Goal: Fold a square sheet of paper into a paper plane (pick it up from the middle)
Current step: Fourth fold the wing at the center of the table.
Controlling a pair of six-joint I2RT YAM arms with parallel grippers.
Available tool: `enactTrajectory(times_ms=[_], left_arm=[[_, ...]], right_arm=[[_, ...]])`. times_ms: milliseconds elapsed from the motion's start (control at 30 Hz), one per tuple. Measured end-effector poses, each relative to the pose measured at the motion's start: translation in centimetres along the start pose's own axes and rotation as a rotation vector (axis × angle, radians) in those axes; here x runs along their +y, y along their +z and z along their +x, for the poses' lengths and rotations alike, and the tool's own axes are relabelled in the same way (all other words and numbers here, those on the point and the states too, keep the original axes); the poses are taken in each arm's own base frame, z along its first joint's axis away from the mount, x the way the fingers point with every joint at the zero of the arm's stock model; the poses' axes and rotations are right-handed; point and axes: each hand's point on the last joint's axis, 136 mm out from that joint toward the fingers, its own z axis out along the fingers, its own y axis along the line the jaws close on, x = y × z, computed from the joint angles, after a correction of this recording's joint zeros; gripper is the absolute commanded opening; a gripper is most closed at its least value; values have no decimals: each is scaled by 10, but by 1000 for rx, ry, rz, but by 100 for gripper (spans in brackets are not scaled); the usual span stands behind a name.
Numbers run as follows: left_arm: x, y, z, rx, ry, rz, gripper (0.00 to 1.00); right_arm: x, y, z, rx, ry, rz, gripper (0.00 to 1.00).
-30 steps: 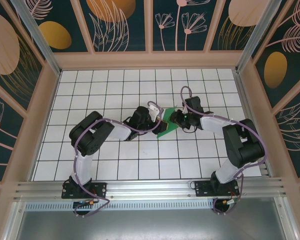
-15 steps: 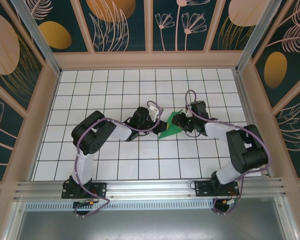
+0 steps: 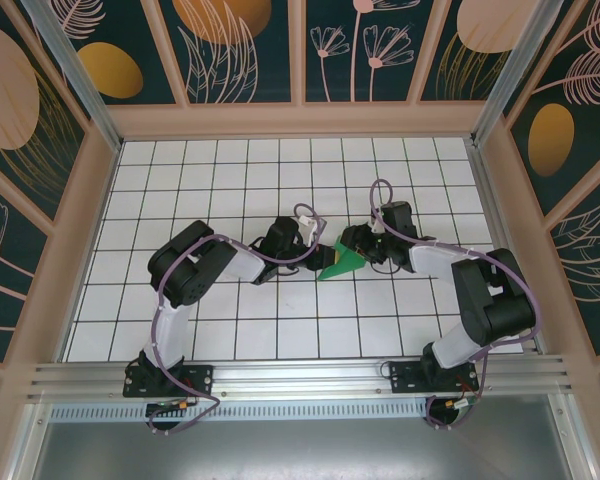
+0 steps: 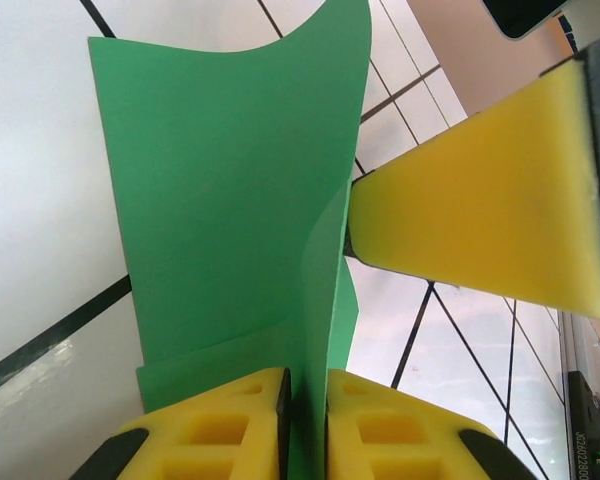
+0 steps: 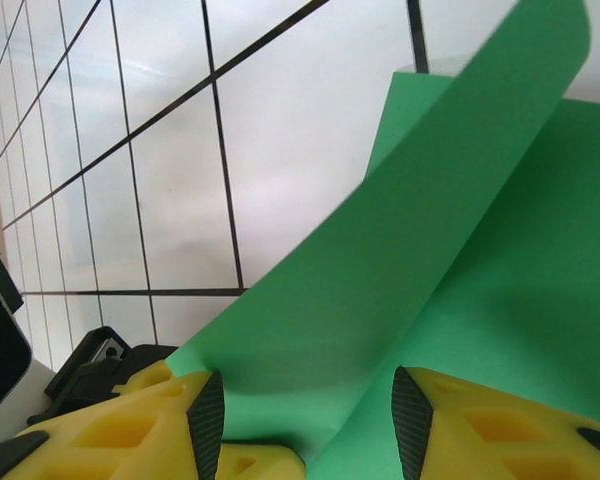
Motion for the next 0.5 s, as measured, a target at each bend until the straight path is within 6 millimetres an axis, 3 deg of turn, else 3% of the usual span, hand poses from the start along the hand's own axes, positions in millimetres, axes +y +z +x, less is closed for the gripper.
enactTrajectory(times_ms=[233,500], left_arm=[[-1,1,0,8,-3,3,20],[3,1,-2,0,-6,-20,7]], right_arm=[[-15,8,5,25,24,41,52],[-21,12,8,42,39,60,53]])
